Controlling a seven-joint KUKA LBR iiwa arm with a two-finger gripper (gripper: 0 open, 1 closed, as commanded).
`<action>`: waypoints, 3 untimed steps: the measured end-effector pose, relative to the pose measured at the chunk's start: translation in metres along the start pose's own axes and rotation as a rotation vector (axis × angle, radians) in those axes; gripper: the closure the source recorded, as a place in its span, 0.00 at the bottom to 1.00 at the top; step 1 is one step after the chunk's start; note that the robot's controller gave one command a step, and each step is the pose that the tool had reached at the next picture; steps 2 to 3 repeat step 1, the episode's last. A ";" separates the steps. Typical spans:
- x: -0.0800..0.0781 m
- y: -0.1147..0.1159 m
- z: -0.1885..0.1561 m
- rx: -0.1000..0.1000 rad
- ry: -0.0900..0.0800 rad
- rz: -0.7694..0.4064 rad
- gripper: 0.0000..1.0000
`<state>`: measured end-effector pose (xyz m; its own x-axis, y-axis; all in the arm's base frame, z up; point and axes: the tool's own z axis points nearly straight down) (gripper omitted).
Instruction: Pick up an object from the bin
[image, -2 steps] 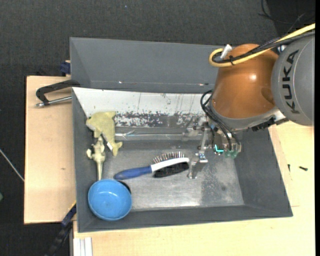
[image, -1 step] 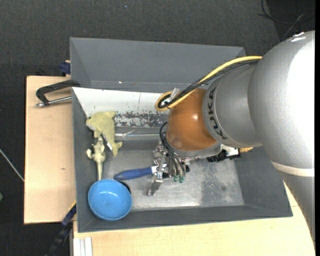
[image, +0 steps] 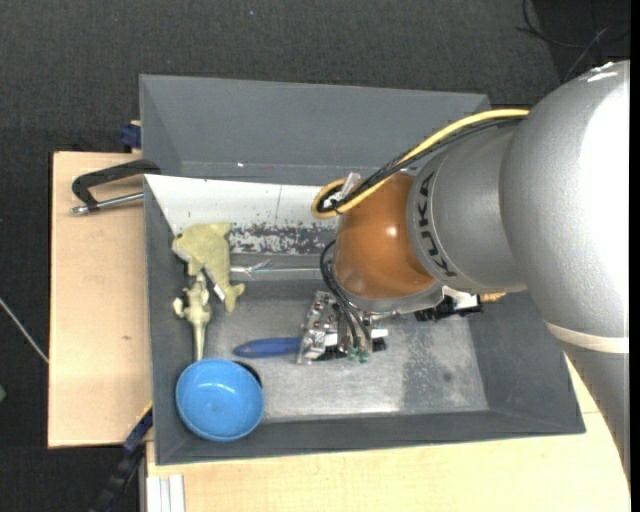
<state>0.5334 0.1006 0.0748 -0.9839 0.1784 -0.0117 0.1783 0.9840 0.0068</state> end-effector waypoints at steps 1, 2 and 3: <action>-0.011 0.013 -0.153 0.001 0.000 0.030 1.00; -0.011 0.013 -0.153 0.001 0.000 0.030 1.00; -0.011 0.013 -0.153 0.001 0.000 0.030 1.00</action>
Offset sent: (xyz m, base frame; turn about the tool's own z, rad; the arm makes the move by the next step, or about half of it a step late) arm 0.0085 0.0086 0.1485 0.0323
